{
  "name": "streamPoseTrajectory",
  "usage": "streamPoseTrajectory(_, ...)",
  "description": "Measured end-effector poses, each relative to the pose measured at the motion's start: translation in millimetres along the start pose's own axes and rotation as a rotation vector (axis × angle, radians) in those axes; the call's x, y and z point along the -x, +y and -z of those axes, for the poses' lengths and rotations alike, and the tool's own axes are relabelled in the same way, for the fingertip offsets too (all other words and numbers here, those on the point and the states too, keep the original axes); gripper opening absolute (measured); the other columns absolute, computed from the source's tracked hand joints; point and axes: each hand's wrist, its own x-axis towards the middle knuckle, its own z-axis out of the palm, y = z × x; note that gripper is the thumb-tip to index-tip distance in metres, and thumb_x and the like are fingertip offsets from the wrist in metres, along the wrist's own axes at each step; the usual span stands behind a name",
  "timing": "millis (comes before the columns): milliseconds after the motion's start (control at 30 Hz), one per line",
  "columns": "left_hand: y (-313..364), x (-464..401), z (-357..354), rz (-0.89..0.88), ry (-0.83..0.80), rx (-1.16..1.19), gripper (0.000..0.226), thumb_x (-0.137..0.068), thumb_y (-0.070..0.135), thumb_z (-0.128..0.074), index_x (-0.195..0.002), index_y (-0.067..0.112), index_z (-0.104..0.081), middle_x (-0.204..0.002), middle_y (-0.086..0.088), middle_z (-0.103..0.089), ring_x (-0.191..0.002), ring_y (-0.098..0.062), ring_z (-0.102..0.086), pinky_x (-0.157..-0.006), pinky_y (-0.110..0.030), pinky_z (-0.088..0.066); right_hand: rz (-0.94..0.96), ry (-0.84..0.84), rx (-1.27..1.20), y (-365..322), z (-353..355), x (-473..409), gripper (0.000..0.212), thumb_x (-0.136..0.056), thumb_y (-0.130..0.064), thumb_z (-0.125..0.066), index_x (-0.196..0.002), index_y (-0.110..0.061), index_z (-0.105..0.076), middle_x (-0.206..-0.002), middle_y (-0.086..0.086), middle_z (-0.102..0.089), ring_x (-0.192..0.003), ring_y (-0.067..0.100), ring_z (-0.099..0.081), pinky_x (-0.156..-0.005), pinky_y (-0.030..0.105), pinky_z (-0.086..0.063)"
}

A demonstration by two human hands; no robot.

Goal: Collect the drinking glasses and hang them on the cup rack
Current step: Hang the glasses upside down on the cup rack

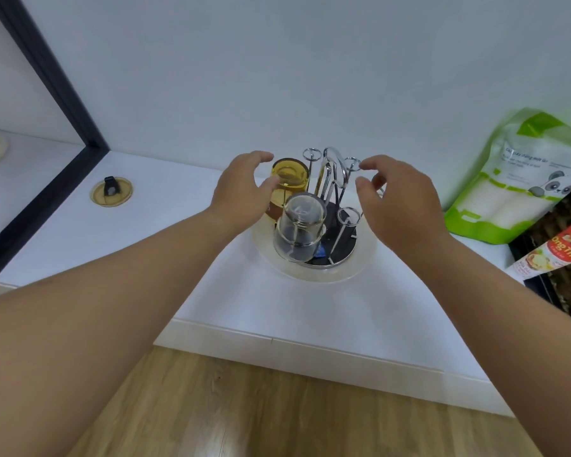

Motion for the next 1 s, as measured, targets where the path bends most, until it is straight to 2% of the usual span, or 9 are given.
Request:
streamPoseTrajectory(167,0.0,14.7,-4.3,-0.052,-0.007,0.075,0.038,-0.099,0.040,-0.061,-0.135,0.028,-0.059,-0.138,0.008,-0.058,-0.125,-0.011,-0.054,-0.104,-0.035,-0.046,0.021,-0.073,0.006,4.9,-6.0,7.9,0.040,-0.099,-0.032,-0.060,-0.139,-0.028,-0.062,-0.110,-0.003,-0.065,-0.105,0.020,-0.060,-0.083,0.028,-0.037)
streamPoseTrajectory(233,-2.6,23.2,-9.5,-0.094,-0.036,0.075,0.039,-0.097,0.044,-0.062,-0.132,0.029,-0.060,-0.133,0.010,-0.060,-0.121,-0.010,-0.055,-0.101,-0.034,-0.048,0.041,-0.118,0.013,3.3,-8.4,11.3,0.046,-0.098,-0.036,-0.063,-0.143,-0.029,-0.058,-0.114,-0.005,-0.063,-0.108,0.019,-0.060,-0.085,0.029,-0.040)
streamPoseTrajectory(333,-7.4,27.4,-17.3,-0.126,-0.050,0.061,0.044,-0.094,0.048,-0.064,-0.133,0.027,-0.061,-0.130,0.009,-0.061,-0.117,-0.007,-0.055,-0.097,-0.030,-0.048,0.073,-0.173,0.042,0.9,-13.9,15.7,0.055,-0.098,-0.043,-0.064,-0.150,-0.031,-0.051,-0.126,0.002,-0.065,-0.114,0.023,-0.062,-0.093,0.037,-0.050)
streamPoseTrajectory(433,-11.2,21.7,-19.8,-0.135,-0.040,0.034,0.045,-0.093,0.045,-0.067,-0.133,0.026,-0.061,-0.128,0.008,-0.060,-0.113,-0.006,-0.055,-0.096,-0.033,-0.051,0.091,-0.191,0.070,-0.8,-17.6,18.5,0.059,-0.099,-0.044,-0.064,-0.154,-0.030,-0.047,-0.129,0.004,-0.066,-0.118,0.026,-0.062,-0.095,0.039,-0.051)
streamPoseTrajectory(667,-14.0,17.8,-18.5,-0.142,-0.044,0.022,0.044,-0.092,0.044,-0.069,-0.132,0.027,-0.064,-0.125,0.009,-0.061,-0.111,-0.007,-0.057,-0.094,-0.039,-0.055,0.109,-0.228,0.127,-0.5,-16.7,20.1,0.060,-0.100,-0.031,-0.067,-0.156,-0.024,-0.046,-0.134,0.008,-0.063,-0.122,0.028,-0.060,-0.097,0.036,-0.047)
streamPoseTrajectory(867,-12.1,25.3,-18.3,-0.132,-0.034,0.038,0.047,-0.090,0.046,-0.072,-0.132,0.026,-0.064,-0.124,0.008,-0.062,-0.110,-0.008,-0.059,-0.092,-0.040,-0.056,0.129,-0.205,0.184,16.0,-20.8,11.3,0.051,-0.100,-0.009,-0.058,-0.150,-0.020,-0.055,-0.133,0.009,-0.065,-0.122,0.032,-0.059,-0.097,0.039,-0.047)
streamPoseTrajectory(1000,-10.1,33.7,-20.2,-0.141,-0.037,0.034,0.047,-0.089,0.048,-0.071,-0.131,0.028,-0.064,-0.125,0.009,-0.061,-0.110,-0.009,-0.059,-0.091,-0.041,-0.057,0.134,-0.196,0.198,22.8,-21.8,5.0,0.053,-0.097,-0.004,-0.056,-0.147,-0.020,-0.057,-0.136,0.009,-0.064,-0.126,0.033,-0.057,-0.099,0.041,-0.046)
